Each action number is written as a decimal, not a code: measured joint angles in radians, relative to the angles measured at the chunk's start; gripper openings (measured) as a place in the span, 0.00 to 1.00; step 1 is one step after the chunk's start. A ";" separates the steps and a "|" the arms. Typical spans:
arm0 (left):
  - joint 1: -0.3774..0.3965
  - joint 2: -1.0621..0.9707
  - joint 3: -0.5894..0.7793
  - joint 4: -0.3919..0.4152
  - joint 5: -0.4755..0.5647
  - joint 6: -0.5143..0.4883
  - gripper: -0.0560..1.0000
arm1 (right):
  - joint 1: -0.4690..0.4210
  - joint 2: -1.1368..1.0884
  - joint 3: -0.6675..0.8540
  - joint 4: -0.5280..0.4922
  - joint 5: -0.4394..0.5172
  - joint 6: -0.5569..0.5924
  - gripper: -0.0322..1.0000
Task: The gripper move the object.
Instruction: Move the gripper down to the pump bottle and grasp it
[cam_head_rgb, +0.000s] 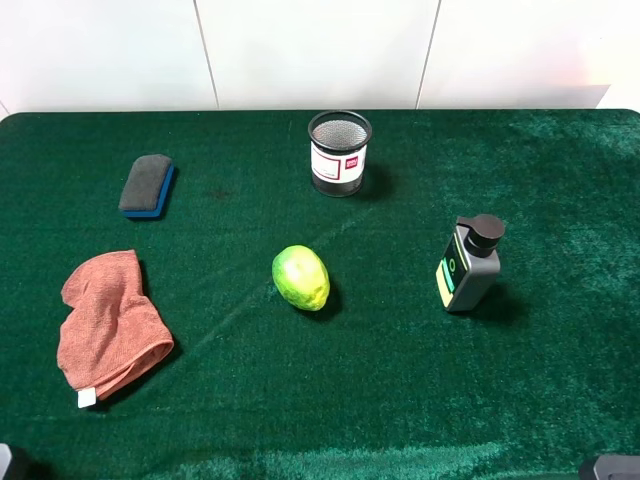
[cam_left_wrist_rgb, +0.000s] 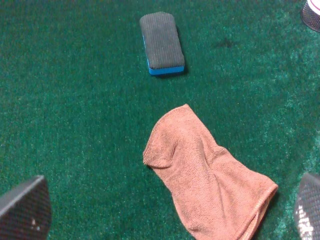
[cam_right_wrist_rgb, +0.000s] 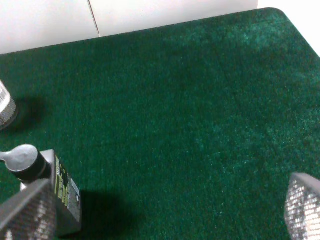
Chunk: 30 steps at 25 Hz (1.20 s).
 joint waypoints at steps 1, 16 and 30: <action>0.000 0.000 0.000 0.000 0.000 0.000 0.99 | 0.000 0.000 0.000 0.000 0.000 0.000 0.70; 0.000 0.000 0.000 0.000 0.000 0.000 0.99 | 0.000 0.111 -0.066 0.008 -0.001 0.000 0.70; 0.000 0.000 0.000 0.000 0.000 0.000 0.99 | 0.000 0.613 -0.344 0.076 0.064 -0.074 0.70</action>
